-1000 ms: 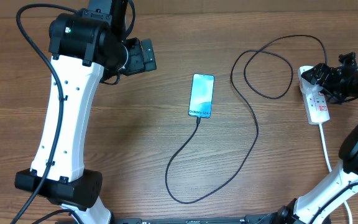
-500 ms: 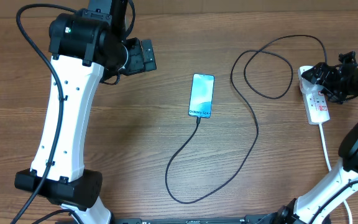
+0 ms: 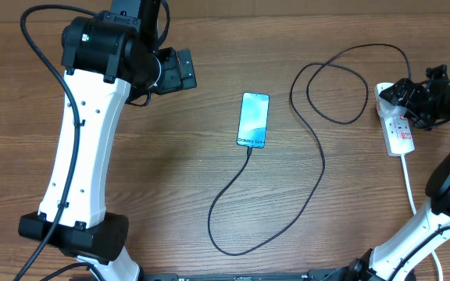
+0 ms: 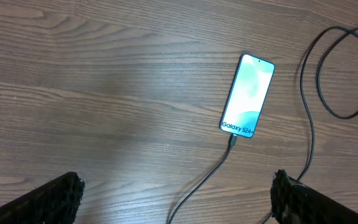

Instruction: Plug charger to phone and switch on socket

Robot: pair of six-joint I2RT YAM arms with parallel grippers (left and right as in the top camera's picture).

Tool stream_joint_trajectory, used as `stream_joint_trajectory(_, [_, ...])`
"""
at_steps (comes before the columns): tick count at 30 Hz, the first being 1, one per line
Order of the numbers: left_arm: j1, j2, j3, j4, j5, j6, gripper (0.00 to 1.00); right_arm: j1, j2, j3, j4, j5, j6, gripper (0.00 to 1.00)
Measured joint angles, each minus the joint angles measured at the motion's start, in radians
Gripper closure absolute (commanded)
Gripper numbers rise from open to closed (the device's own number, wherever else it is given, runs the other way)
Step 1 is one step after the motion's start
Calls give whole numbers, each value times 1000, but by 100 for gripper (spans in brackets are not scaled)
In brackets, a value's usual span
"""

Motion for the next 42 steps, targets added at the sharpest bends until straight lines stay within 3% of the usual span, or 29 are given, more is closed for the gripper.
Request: stream_joint_trajectory(42, [0, 0, 0, 0, 0, 0, 0, 14, 0, 10, -34, 23, -1, 0])
